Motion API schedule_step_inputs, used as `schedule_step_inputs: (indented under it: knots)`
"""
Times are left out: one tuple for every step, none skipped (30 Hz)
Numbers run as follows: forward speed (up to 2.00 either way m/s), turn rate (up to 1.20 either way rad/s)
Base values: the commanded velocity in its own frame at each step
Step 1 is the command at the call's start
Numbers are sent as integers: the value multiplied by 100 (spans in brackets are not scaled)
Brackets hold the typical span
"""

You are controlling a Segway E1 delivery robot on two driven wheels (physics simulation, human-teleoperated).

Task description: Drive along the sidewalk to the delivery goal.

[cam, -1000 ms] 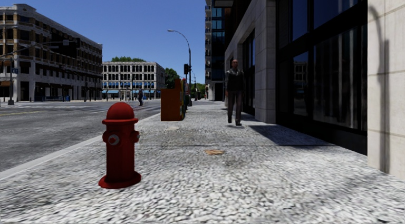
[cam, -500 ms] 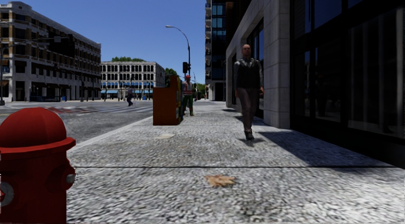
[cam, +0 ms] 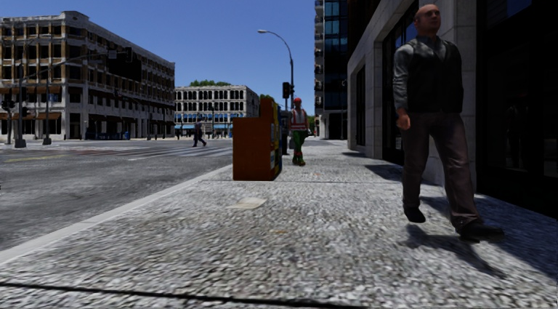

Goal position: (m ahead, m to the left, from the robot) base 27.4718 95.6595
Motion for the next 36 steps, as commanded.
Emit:
schedule_step_inputs:
  knots:
    - [200,0]
    - [200,0]
    - [200,0]
    - [200,0]
    - [200,0]
    - [200,0]
    - [200,0]
    - [183,0]
    - [156,0]
    - [134,0]
    - [134,0]
    - [128,0]
    - [127,0]
    - [127,0]
    - [126,0]
    - [126,0]
    - [126,0]
    - [126,0]
    - [126,0]
    - [125,0]
    - [119,0]
    - [119,0]
    - [113,0]
    - [110,0]
    - [109,0]
    - [109,0]
    - [108,0]
    - [107,0]
    - [107,0]
    - [107,0]
    - [109,0]
    - [110,0]
    - [110,0]
    - [110,0]
    - [110,0]
    - [109,0]
